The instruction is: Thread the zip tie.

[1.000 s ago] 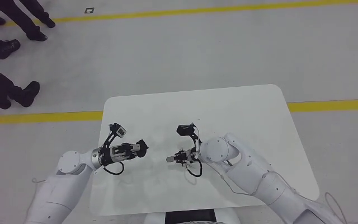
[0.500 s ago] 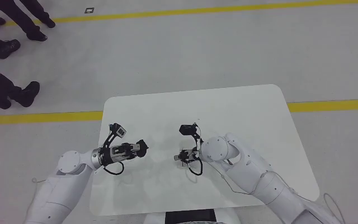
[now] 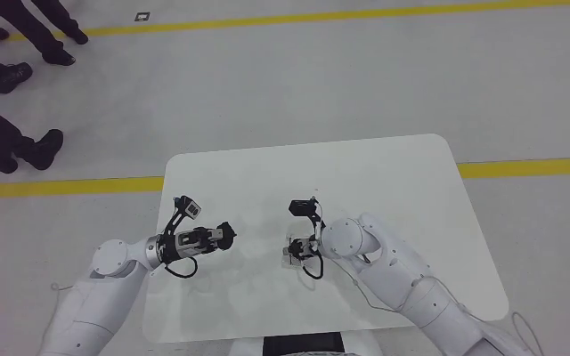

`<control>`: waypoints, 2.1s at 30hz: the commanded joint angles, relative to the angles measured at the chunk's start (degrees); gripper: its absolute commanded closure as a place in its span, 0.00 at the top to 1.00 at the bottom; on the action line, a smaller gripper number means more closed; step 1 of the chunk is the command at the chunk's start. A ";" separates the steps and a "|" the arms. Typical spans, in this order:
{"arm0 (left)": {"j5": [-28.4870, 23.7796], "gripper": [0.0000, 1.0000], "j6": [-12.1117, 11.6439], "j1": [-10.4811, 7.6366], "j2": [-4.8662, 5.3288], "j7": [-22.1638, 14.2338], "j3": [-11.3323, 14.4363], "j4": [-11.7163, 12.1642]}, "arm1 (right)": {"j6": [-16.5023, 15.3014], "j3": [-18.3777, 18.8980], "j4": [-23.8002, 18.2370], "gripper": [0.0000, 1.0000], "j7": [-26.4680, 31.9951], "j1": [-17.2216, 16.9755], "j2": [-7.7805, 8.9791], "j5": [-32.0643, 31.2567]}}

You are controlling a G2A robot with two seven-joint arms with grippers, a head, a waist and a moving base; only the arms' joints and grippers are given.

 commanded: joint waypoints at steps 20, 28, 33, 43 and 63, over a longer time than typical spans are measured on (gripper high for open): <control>0.00 0.00 0.00 0.00 0.00 0.00 0.00 0.00 | 0.00 3.26 5.96 0.19 3.57 0.81 -5.07 -6.56; 0.00 0.00 0.00 0.00 0.00 0.00 0.00 0.00 | 0.00 4.02 9.03 0.18 4.99 1.78 -7.16 -8.34; 0.00 0.00 0.00 0.00 0.00 0.00 0.00 0.00 | 0.00 4.59 9.94 0.18 5.84 2.03 -8.20 -9.51; 0.00 0.00 0.00 0.00 0.00 0.00 0.00 0.00 | 0.00 5.65 10.44 0.07 7.29 1.78 -10.01 -11.99; 0.00 0.00 0.00 0.00 0.00 0.00 0.00 0.00 | 0.00 9.81 4.45 0.00 9.42 -3.28 -11.96 -17.99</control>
